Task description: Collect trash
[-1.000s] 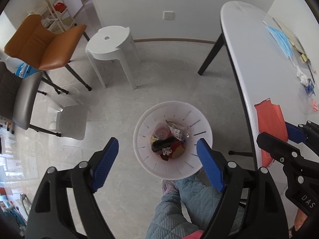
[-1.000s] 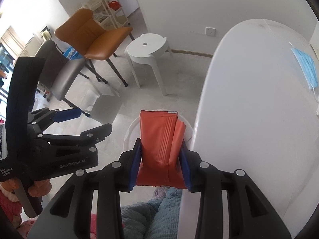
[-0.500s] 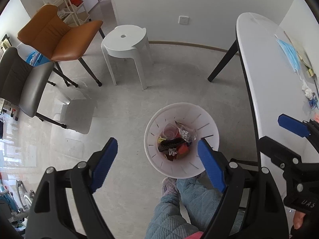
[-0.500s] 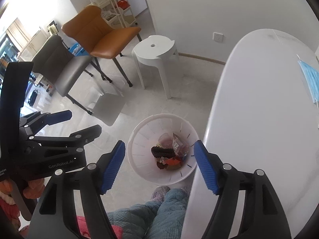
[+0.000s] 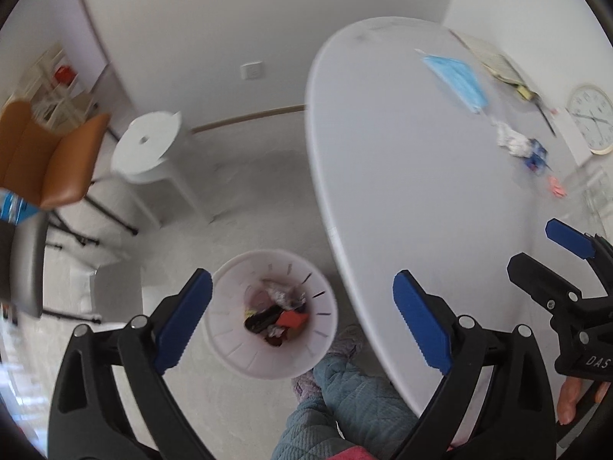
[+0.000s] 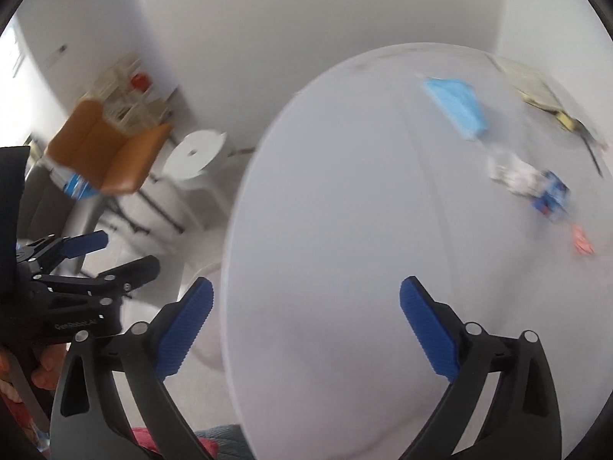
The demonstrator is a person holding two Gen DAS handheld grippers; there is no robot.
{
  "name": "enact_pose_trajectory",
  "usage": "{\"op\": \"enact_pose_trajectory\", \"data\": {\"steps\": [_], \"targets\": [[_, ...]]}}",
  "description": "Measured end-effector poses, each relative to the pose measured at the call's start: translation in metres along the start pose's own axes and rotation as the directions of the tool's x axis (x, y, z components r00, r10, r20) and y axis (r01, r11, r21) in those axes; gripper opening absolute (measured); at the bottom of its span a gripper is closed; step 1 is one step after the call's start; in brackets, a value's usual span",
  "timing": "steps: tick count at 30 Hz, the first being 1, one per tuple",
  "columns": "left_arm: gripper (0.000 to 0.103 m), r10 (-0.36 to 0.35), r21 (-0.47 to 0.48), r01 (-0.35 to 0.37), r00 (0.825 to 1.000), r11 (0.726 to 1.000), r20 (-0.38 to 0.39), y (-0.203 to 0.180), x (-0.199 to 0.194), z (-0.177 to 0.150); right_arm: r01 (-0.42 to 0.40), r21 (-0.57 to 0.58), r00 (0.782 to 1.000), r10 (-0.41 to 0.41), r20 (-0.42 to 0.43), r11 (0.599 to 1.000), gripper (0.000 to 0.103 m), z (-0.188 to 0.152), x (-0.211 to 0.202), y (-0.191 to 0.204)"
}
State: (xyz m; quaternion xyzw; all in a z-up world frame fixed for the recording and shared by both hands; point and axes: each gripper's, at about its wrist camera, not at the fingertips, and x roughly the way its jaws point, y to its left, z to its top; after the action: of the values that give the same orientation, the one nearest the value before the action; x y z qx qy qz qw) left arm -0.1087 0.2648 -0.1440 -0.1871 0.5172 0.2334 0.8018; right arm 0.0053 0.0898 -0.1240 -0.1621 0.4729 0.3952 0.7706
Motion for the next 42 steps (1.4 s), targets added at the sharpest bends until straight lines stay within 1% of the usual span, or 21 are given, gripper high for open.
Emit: {"op": "enact_pose_trajectory", "data": {"steps": [4,8,9,11,12,15,17,18,20,23,29,30,32,35,37,38,40,42], "targets": [[0.095,-0.047,0.097,0.046,0.999,0.994,0.003,-0.044,0.005,0.024,0.066,0.141,0.997,-0.07,0.021,0.988,0.1,-0.009,-0.011,-0.055],[0.095,-0.1,0.184,0.101,0.995,0.978,-0.016,-0.092,0.018,0.048,0.13,0.295,0.99,-0.142,0.02,0.947,0.1,-0.029,-0.022,-0.115],[0.095,-0.106,0.203,0.108,0.994,0.973,-0.018,-0.101,0.021,0.052,0.139,0.317,0.988,-0.153,0.018,0.938,0.1,-0.033,-0.023,-0.124],[0.095,-0.126,0.262,0.13,0.991,0.956,-0.032,-0.13,0.03,0.062,0.171,0.379,0.982,-0.189,0.009,0.909,0.1,-0.044,-0.027,-0.151],[0.095,-0.131,0.283,0.136,0.991,0.949,-0.036,-0.141,0.034,0.063,0.183,0.399,0.98,-0.201,0.004,0.899,0.1,-0.048,-0.027,-0.158],[0.095,-0.158,0.367,0.164,0.986,0.916,-0.045,-0.182,0.047,0.075,0.214,0.482,0.972,-0.236,-0.015,0.849,0.1,-0.062,-0.03,-0.196],[0.095,-0.173,0.409,0.179,0.984,0.895,-0.051,-0.205,0.055,0.082,0.233,0.517,0.966,-0.257,-0.026,0.824,0.1,-0.064,-0.028,-0.212],[0.095,-0.188,0.434,0.193,0.981,0.88,-0.055,-0.221,0.061,0.088,0.243,0.532,0.963,-0.267,-0.032,0.811,0.1,-0.063,-0.027,-0.223],[0.095,-0.204,0.467,0.208,0.977,0.86,-0.059,-0.245,0.074,0.099,0.259,0.551,0.958,-0.285,-0.04,0.793,0.1,-0.062,-0.025,-0.238],[0.095,-0.222,0.498,0.225,0.973,0.837,-0.066,-0.272,0.093,0.115,0.277,0.576,0.95,-0.31,-0.043,0.769,0.1,-0.062,-0.022,-0.263],[0.095,-0.226,0.537,0.232,0.971,0.811,-0.078,-0.315,0.134,0.147,0.308,0.606,0.935,-0.352,-0.048,0.733,0.1,-0.056,-0.01,-0.307],[0.095,-0.226,0.535,0.235,0.971,0.811,-0.082,-0.319,0.138,0.151,0.31,0.612,0.933,-0.356,-0.049,0.728,0.1,-0.055,-0.008,-0.312],[0.095,-0.241,0.504,0.258,0.965,0.824,-0.101,-0.324,0.147,0.162,0.308,0.62,0.932,-0.359,-0.046,0.721,0.1,-0.054,-0.008,-0.321],[0.095,-0.241,0.411,0.283,0.959,0.867,-0.152,-0.325,0.159,0.175,0.312,0.624,0.93,-0.365,-0.047,0.716,0.1,-0.049,-0.004,-0.332],[0.095,-0.25,0.306,0.298,0.95,0.904,-0.187,-0.325,0.165,0.187,0.313,0.624,0.929,-0.366,-0.046,0.716,0.1,-0.047,-0.001,-0.338],[0.095,-0.251,0.259,0.296,0.948,0.919,-0.193,-0.324,0.167,0.191,0.312,0.626,0.929,-0.366,-0.045,0.714,0.1,-0.045,0.0,-0.34],[0.095,-0.247,0.187,0.285,0.948,0.94,-0.204,-0.323,0.169,0.197,0.305,0.632,0.931,-0.363,-0.04,0.712,0.1,-0.043,0.002,-0.343],[0.095,-0.222,0.138,0.254,0.952,0.957,-0.212,-0.328,0.175,0.201,0.3,0.636,0.932,-0.361,-0.036,0.711,0.1,-0.041,0.004,-0.344]]}}
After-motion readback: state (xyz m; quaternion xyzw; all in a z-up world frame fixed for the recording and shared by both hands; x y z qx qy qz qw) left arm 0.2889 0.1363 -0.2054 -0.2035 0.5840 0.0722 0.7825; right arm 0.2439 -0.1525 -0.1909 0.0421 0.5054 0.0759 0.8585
